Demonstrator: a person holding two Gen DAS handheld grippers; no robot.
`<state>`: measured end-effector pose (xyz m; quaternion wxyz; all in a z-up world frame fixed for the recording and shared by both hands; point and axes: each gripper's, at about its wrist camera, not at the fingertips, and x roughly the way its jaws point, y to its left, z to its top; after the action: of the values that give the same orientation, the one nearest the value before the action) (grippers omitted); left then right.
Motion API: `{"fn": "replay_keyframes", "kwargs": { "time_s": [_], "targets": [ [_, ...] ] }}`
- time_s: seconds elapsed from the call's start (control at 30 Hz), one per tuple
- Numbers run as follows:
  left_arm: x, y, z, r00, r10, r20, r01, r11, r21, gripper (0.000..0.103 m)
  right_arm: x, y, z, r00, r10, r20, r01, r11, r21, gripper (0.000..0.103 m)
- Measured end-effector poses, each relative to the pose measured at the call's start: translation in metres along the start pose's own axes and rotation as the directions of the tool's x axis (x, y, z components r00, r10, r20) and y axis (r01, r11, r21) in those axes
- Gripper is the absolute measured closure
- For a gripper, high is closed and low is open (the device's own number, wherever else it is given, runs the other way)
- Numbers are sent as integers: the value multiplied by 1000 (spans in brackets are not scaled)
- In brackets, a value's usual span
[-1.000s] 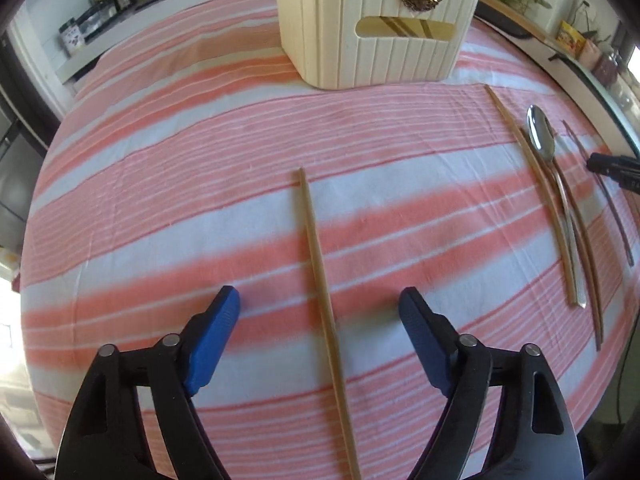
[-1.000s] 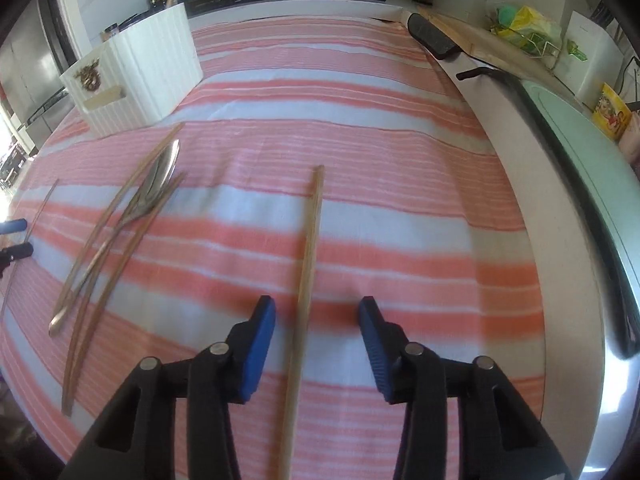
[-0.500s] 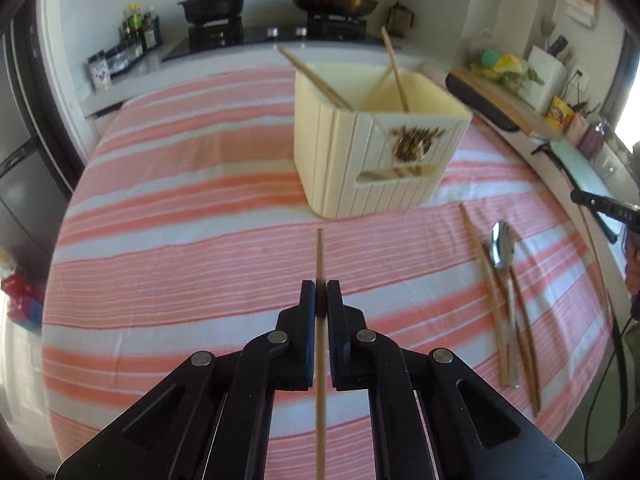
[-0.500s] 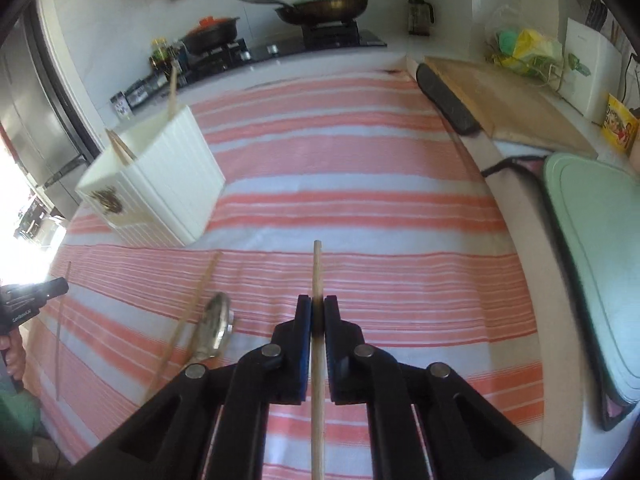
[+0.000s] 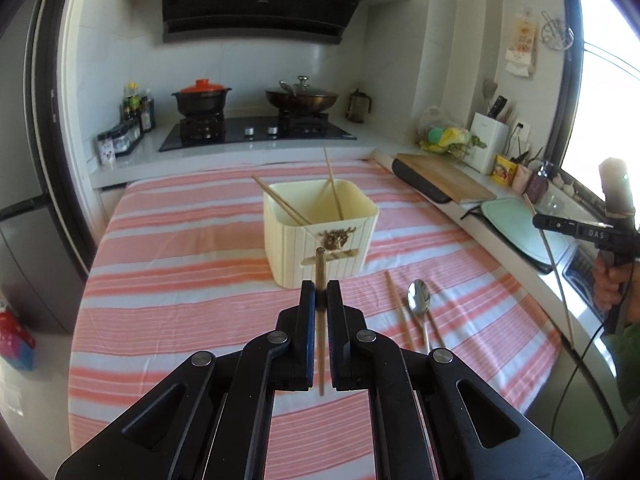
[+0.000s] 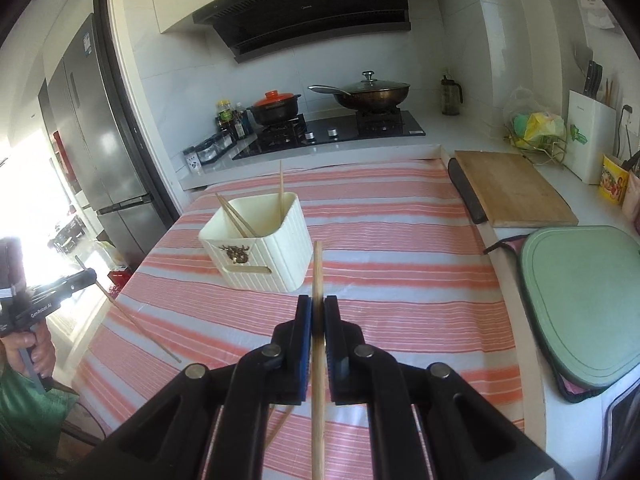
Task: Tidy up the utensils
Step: 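Carry the chopstick with the left tool while the right tool carries its chopstick to the holder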
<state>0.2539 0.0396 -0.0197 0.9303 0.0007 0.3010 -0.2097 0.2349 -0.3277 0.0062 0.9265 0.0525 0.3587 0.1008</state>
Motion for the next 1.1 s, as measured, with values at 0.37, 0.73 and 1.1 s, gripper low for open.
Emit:
{"fn": "replay_keyframes", "kwargs": {
  "time_s": [0.37,0.73,1.1],
  "targets": [
    [-15,8,3,1000,-7,30,9,999,-43,99,-13,16,2,1000,11,28,-10,1000,-27,96],
    [-35,9,68,989,-22,147,30,998,-56,100,-13,59,65,988,26,153,-10,994,-109,97],
    [-6,16,163,950,52,308,-23,995,-95,100,18,118,154,950,60,307,20,968,-250,97]
  ]
}}
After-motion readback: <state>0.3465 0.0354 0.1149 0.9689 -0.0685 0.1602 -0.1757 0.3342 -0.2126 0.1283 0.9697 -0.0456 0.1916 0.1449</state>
